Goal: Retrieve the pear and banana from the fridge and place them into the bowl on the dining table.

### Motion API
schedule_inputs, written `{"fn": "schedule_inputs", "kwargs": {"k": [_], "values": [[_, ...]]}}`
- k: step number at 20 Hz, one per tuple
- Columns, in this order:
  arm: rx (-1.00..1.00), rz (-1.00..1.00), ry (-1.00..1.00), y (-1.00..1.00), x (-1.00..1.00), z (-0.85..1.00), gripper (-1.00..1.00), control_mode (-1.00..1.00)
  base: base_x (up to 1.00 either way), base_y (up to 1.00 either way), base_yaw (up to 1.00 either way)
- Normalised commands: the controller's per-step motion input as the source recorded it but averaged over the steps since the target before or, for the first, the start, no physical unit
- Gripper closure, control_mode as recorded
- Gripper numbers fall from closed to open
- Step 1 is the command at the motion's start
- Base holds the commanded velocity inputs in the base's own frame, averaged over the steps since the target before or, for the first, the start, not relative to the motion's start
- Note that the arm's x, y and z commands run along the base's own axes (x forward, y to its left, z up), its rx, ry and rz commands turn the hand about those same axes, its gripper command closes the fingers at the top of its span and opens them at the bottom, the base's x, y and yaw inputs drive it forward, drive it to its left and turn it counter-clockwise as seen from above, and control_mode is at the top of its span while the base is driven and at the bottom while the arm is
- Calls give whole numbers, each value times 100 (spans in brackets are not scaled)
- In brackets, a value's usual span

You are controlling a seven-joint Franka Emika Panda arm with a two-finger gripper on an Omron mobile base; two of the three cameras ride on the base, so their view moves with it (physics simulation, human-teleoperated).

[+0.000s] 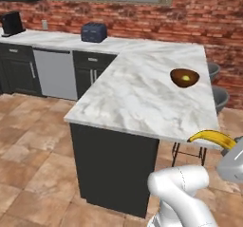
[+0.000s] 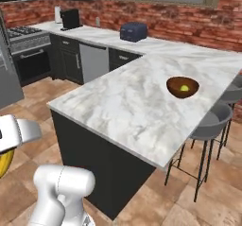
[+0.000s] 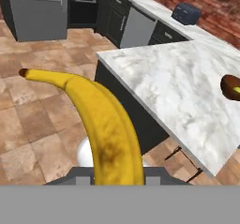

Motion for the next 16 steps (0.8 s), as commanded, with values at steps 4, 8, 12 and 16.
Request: {"fn": "schedule_inputs", "kwargs": {"k": [4,8,12,16], "values": [[0,0,0,0,0,0,100,100,-10,-100,-25],[0,0,0,0,0,0,100,100,0,-100,-24],[0,0,0,0,0,0,100,100,0,-100,-23],[0,0,0,0,0,0,100,100,0,-100,-27]]}}
